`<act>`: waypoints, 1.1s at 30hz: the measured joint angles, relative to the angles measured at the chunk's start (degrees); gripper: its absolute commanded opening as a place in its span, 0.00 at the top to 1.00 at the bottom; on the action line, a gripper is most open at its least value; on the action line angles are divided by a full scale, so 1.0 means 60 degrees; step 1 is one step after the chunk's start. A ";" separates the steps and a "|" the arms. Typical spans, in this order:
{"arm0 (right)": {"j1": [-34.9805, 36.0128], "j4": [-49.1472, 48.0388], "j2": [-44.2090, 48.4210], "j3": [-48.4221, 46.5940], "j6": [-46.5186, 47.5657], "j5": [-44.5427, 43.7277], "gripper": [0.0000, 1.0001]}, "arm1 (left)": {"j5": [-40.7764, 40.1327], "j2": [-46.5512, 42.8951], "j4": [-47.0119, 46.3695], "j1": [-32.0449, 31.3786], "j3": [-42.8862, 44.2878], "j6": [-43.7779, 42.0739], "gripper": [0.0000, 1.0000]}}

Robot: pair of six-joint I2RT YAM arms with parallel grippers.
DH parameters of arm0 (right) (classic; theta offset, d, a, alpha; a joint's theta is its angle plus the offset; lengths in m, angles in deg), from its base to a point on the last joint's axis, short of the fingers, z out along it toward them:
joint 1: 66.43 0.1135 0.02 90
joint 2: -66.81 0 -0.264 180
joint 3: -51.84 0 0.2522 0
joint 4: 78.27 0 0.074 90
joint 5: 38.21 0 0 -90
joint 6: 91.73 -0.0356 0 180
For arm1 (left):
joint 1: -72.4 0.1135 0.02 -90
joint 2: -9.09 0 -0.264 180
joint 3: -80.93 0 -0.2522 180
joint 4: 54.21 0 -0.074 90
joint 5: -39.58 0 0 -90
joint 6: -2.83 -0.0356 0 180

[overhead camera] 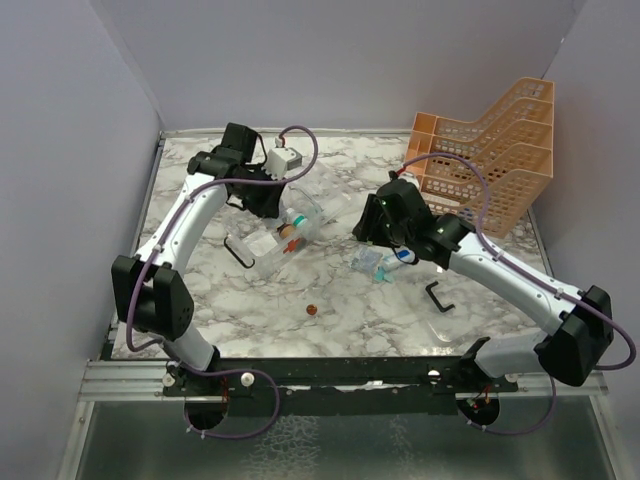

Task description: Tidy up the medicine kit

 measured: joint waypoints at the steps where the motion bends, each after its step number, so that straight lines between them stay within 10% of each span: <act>1: -0.0004 0.0066 -0.0040 0.0000 0.0007 0.0000 0.51 | 0.0051 0.0160 0.0157 0.0047 0.0047 -0.0040 0.90; 20: -0.0102 0.0517 -0.0976 -0.0889 0.0503 0.0000 0.54 | 0.0382 0.2328 0.1038 0.0401 0.0135 0.0328 0.79; 33: -0.0208 0.0506 -0.1424 -0.1260 0.0586 0.0058 0.55 | -0.0149 0.2594 0.1137 0.0412 -0.0022 0.0736 0.48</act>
